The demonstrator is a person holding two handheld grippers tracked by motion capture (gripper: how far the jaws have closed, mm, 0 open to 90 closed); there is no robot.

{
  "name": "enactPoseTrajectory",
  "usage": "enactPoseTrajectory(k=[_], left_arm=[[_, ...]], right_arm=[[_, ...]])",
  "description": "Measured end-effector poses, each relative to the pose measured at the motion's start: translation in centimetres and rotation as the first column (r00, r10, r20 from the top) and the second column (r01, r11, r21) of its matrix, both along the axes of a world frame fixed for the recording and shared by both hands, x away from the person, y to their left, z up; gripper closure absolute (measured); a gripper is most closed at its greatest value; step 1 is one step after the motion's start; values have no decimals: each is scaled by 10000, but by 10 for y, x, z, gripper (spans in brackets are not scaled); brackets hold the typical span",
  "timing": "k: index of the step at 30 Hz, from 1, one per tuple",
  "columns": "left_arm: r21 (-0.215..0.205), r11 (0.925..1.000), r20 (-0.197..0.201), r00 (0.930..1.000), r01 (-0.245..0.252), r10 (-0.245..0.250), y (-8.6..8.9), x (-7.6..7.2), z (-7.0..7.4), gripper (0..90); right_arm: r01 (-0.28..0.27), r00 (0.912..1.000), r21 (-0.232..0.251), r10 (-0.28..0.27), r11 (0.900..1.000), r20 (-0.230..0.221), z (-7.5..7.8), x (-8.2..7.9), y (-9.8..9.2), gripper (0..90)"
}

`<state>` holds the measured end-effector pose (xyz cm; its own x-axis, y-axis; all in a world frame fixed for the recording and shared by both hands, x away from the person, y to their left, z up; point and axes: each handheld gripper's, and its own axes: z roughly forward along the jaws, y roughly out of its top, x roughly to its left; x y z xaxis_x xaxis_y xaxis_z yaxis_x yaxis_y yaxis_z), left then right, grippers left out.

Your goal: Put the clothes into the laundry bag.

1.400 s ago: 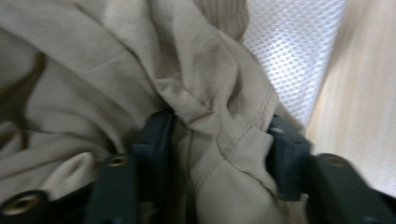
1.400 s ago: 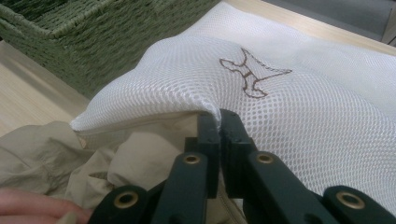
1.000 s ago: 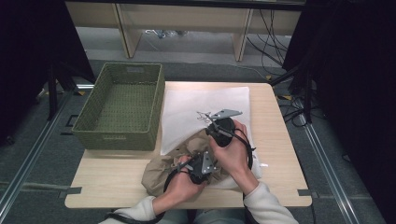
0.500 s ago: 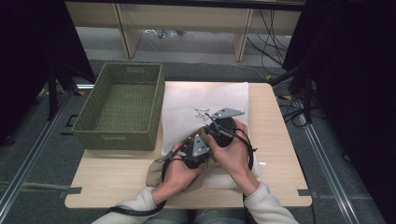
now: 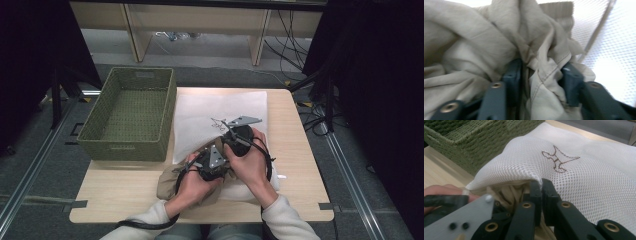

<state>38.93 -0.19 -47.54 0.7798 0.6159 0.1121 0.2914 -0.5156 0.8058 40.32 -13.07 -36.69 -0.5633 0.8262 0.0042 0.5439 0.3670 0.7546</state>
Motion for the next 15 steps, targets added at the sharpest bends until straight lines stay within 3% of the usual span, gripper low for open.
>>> enactPoseTrajectory(k=[1, 2, 3, 5, 6, 9, 10, 12, 15], left_arm=[[-259, 9996, 6, 10000, -78, 78, 1, -3, 2, 524], [180, 9998, -3, 9999, 133, -133, 5, -5, 6, 459], [-297, 9995, -33, 9999, 127, -128, 6, -10, 9, 429], [-569, 9981, -216, 9995, 217, -229, 12, -16, 13, 381], [-209, 9984, -306, 9981, 522, -528, 19, -18, 17, 363], [-514, 9961, -510, 9959, 723, -749, 31, -27, 26, 315], [-558, 9951, -516, 9951, 817, -846, 36, -30, 29, 301], [-809, 9933, -527, 9948, 823, -867, 44, -36, 34, 280], [-609, 9945, -425, 9952, 849, -876, 55, -42, 40, 247]], right_arm=[[0, 10000, 0, 0, 10000, 0, 0, 0, 0, 885], [119, 9999, 22, -119, 9999, -94, -1, 0, 1, 885], [244, 9993, 50, -242, 9997, -283, 0, -1, 2, 885], [206, 9994, 22, -206, 9998, -285, 0, -1, 1, 885], [-26, 10000, -134, 25, 9999, -19, 0, 0, 0, 885], [-103, 9999, -238, 105, 9997, 70, -1, 1, 0, 885], [144, 9997, -74, -145, 9999, -208, 0, -1, 1, 885], [-1, 10000, -173, 0, 9999, -62, -1, 0, 0, 885], [45, 9999, -158, -48, 9999, -146, -1, 0, 1, 885]])
